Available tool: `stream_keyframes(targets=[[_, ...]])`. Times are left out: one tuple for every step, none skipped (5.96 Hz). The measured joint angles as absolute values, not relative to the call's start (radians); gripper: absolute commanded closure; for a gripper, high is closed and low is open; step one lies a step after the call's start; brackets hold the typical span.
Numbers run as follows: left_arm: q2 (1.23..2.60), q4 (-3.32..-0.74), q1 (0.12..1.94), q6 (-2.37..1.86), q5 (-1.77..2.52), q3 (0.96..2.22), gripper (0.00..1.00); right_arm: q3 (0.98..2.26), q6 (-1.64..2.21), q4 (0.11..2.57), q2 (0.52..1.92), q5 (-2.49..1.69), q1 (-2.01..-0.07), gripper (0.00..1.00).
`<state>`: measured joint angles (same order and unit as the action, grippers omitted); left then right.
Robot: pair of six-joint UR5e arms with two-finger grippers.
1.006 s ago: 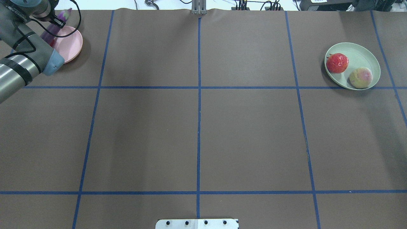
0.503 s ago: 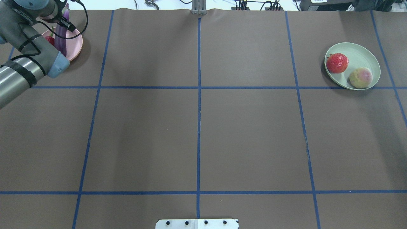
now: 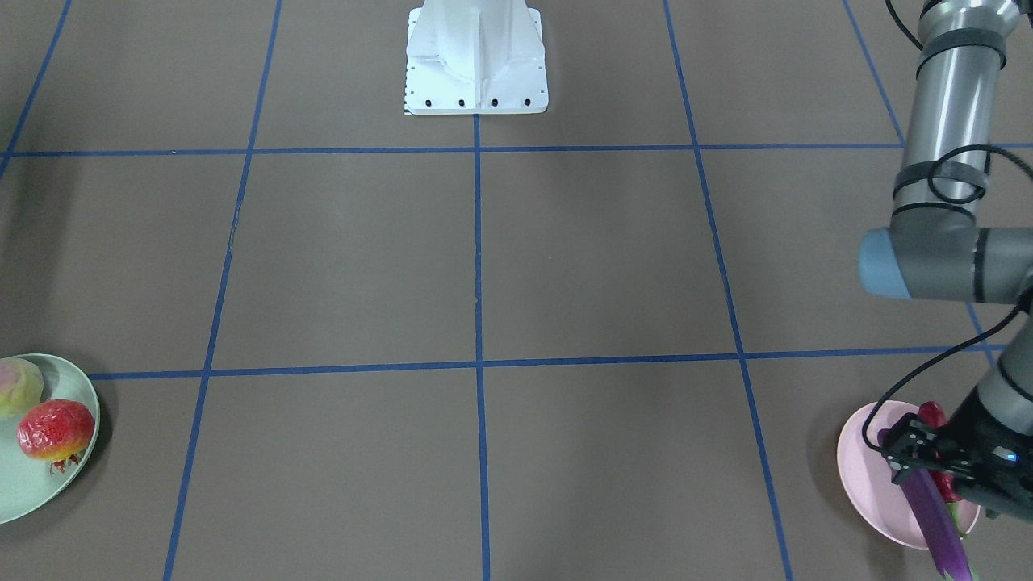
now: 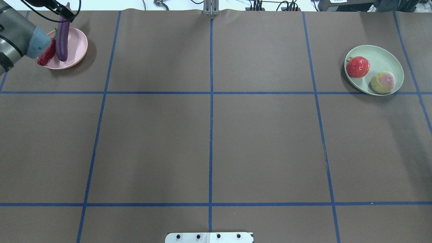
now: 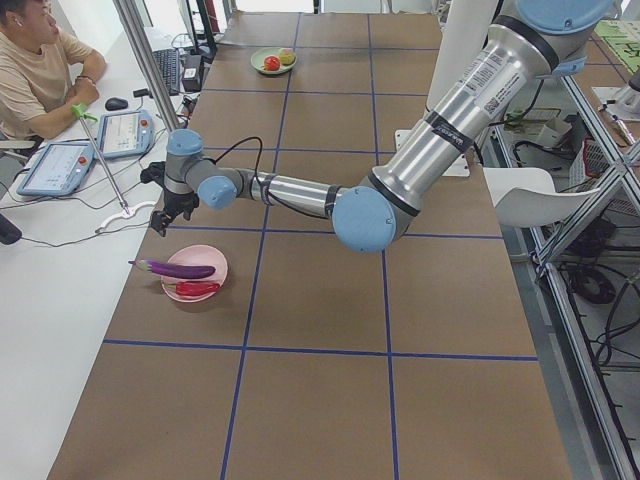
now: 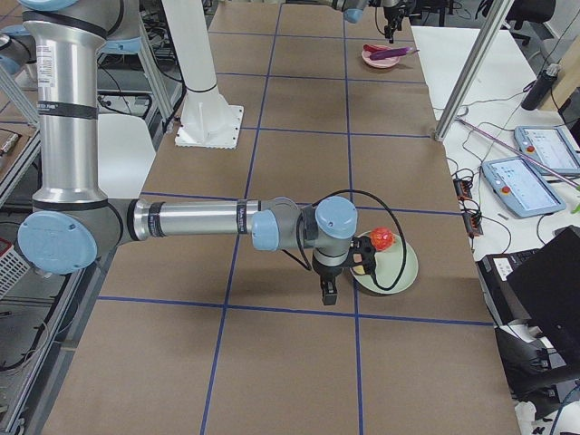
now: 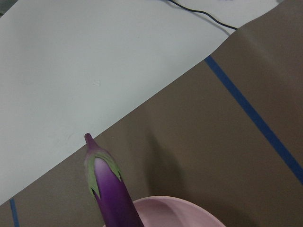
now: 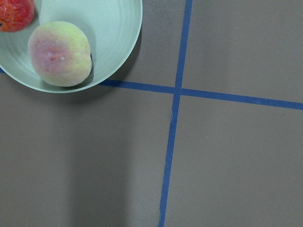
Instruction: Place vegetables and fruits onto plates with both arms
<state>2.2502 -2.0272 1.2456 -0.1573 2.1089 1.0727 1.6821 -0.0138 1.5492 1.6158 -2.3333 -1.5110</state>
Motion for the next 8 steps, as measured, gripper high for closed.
stream_keyframes(targets=[[2.204,-1.922,1.310,-0.156,2.204,1.156,0.00,1.682,-0.014,1.549,1.615,-2.333,-1.511,0.00],[2.143,-1.839,1.356,-0.146,2.249,1.229,0.00,1.682,-0.014,1.549,1.615,-2.334,-1.511,0.00],[2.103,-1.771,1.398,-0.081,2.274,1.267,0.00,1.681,-0.014,1.549,1.615,-2.334,-1.511,0.00],[2.079,-1.679,1.439,0.044,2.283,1.287,0.00,1.681,-0.014,1.549,1.616,-2.335,-1.511,0.00],[2.036,-1.553,1.473,0.163,2.284,1.320,0.00,1.681,-0.014,1.549,1.616,-2.335,-1.511,0.00],[1.957,-1.459,1.491,0.216,2.282,1.384,0.00,1.681,-0.014,1.549,1.619,-2.335,-1.511,0.00],[1.858,-1.414,1.497,0.230,2.283,1.469,0.00,1.682,-0.014,1.549,1.623,-2.336,-1.511,0.00],[1.760,-1.420,1.500,0.236,2.286,1.540,0.00,1.682,-0.014,1.549,1.624,-2.336,-1.511,0.00]])
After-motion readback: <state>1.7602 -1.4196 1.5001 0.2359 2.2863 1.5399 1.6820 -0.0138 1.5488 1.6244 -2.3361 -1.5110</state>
